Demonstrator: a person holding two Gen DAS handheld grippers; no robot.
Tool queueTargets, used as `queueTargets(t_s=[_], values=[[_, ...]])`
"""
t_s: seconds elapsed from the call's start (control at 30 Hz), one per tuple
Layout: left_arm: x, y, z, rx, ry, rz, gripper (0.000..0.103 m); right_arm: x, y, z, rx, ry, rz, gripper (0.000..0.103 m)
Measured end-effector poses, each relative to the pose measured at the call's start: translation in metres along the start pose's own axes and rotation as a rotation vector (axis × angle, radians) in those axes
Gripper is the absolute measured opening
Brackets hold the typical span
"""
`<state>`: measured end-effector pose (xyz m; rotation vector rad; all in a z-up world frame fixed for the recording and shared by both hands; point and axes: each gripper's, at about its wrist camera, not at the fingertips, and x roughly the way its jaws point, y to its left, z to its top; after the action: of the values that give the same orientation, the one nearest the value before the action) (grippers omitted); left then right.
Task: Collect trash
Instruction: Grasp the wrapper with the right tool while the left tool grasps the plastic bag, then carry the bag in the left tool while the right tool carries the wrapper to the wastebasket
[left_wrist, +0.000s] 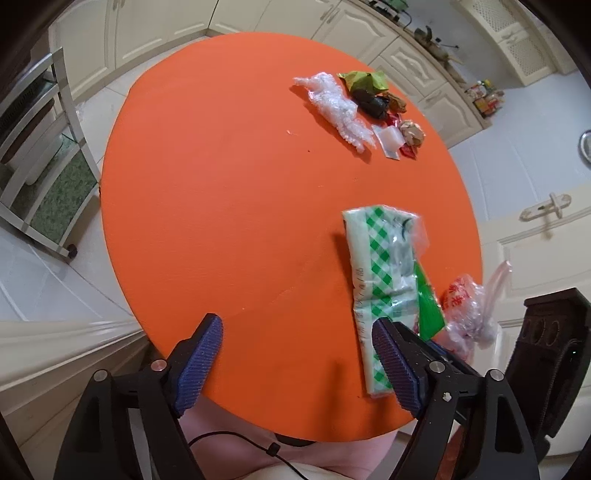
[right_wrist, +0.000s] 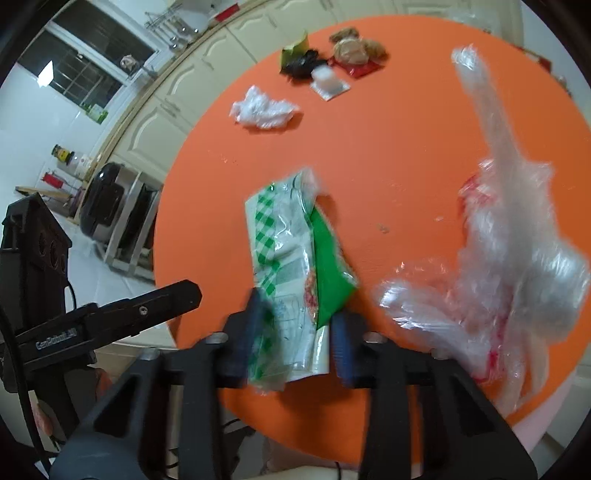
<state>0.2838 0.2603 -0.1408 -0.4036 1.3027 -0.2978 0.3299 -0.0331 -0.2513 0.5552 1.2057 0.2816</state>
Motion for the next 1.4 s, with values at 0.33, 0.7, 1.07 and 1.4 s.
queueTargets(t_s=[0.33, 0.7, 1.07, 1.4], values=[[-0.006, 0.003, -0.001, -0.012, -0.013, -0.033, 0.079, -0.001, 0.028, 0.007, -0.065, -0.046, -0.001, 0.011], [-0.034, -0.068, -0.016, 0.136, -0.123, -0.015, 0.081, -0.126, 0.023, 0.018, -0.054, -0.369, -0.034, 0.012], [0.039, -0.208, -0.049, 0.45, -0.007, -0.019, 0.085, -0.204, -0.065, -0.041, 0.163, -0.509, -0.378, 0.012], [0.116, -0.259, -0.059, 0.493, -0.03, 0.245, 0.046, -0.201, -0.131, -0.056, 0.243, -0.44, -0.39, 0.012]])
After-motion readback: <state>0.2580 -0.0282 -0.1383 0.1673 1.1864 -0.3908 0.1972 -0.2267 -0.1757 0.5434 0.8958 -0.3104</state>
